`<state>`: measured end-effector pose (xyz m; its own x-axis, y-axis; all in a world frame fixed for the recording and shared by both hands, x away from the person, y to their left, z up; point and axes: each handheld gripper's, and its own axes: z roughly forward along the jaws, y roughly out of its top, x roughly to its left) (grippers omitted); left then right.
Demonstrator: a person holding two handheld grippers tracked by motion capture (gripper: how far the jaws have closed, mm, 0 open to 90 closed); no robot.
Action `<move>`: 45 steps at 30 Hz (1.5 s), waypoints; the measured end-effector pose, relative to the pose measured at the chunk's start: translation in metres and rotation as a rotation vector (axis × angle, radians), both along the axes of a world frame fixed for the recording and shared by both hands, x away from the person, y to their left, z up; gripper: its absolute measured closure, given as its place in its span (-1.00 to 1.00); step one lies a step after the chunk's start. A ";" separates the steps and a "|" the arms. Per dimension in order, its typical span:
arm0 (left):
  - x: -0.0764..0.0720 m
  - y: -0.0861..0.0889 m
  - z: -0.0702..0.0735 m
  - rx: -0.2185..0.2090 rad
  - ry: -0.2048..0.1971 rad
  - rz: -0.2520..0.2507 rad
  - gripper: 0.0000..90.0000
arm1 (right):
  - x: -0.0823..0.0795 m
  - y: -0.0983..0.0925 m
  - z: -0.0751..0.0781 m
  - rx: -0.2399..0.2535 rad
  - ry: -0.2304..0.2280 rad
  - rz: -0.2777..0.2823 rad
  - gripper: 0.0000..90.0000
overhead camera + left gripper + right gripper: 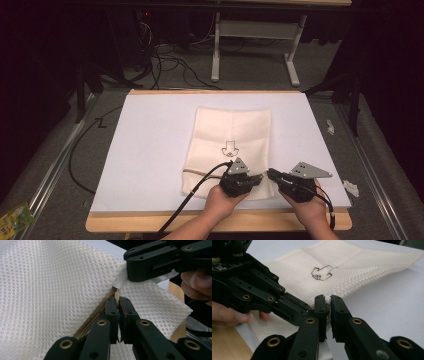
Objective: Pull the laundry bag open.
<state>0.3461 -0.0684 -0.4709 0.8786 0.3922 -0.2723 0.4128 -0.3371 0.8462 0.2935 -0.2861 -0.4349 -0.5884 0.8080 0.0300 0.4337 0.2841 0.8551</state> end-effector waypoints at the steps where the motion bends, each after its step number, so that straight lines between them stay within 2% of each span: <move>1: 0.000 0.000 0.000 0.000 0.002 0.000 0.93 | 0.000 0.000 0.000 -0.002 -0.001 -0.001 0.90; 9: 0.001 0.001 0.000 0.002 0.011 -0.004 0.94 | 0.000 0.000 -0.001 -0.008 0.004 -0.004 0.90; 16: 0.000 0.001 0.000 0.021 -0.008 -0.012 0.94 | 0.000 0.000 -0.001 -0.012 0.008 -0.003 0.90; 34: 0.002 0.003 0.003 0.047 -0.008 -0.027 0.95 | -0.002 0.001 -0.001 -0.005 0.019 -0.021 0.91; 37: 0.001 0.003 0.004 0.047 -0.014 -0.027 0.96 | -0.002 0.000 -0.001 0.002 0.017 -0.027 0.92; 45: 0.004 0.005 0.006 0.039 0.001 -0.035 0.96 | -0.004 0.001 0.001 0.013 0.000 -0.029 0.93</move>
<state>0.3500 -0.0638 -0.4646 0.8917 0.3717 -0.2582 0.4010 -0.3844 0.8315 0.2892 -0.2852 -0.4334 -0.5645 0.8245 0.0402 0.4414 0.2603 0.8587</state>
